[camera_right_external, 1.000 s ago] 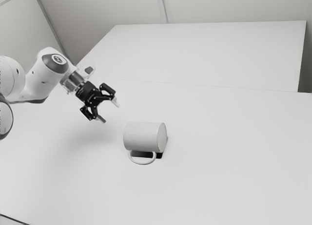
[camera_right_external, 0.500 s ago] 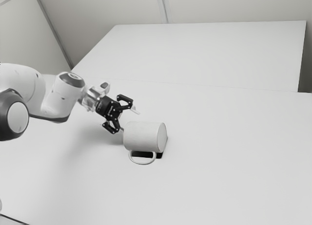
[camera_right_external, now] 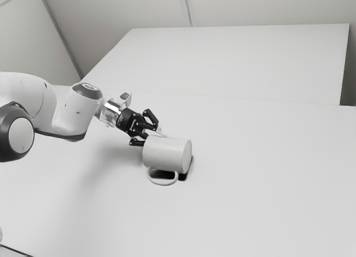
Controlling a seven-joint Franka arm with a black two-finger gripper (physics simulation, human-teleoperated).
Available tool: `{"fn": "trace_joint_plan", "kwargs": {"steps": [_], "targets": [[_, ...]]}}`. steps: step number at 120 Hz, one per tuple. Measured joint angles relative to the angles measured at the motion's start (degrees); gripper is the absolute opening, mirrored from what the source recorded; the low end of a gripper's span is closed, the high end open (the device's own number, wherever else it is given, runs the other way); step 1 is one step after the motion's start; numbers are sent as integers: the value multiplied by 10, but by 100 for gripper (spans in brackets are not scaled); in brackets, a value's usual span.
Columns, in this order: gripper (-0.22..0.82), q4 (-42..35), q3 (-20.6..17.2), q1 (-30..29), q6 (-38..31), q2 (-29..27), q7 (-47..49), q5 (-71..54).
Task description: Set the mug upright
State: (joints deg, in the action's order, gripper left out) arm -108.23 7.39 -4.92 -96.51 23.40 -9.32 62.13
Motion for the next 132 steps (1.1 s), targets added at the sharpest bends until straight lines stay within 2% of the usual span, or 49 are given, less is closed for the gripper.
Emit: {"fn": "trace_joint_plan", "kwargs": {"steps": [22,52,85,106,132], "targets": [[-11,30,-2,15,0,-4,13,8],[-16,38,-1,31,-4,-14,41,-18],[-18,32,-29,94,-91,-113,74,-322],[-18,14,-45,111,-136,-126,110,-507],[-18,-34,-49,117,-228,-133,150,-612]]}}
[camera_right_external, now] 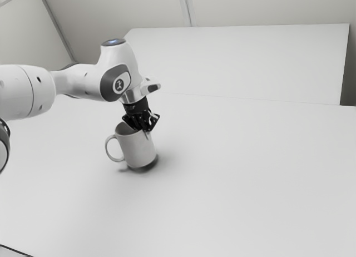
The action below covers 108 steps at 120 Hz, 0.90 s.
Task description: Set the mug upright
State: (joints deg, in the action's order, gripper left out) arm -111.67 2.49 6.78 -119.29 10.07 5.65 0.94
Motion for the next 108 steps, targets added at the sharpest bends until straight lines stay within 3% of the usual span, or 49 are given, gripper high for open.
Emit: {"fn": "trace_joint_plan", "kwargs": {"steps": [44,62,73,89,108], "targets": [[-18,-49,0,5,-96,1,53,-54],[16,-50,-4,8,-101,-8,64,-53],[32,-51,-4,9,-98,-20,69,-53],[45,-51,-4,9,-89,-40,76,-54],[53,-44,-1,9,-81,-70,77,-55]]}}
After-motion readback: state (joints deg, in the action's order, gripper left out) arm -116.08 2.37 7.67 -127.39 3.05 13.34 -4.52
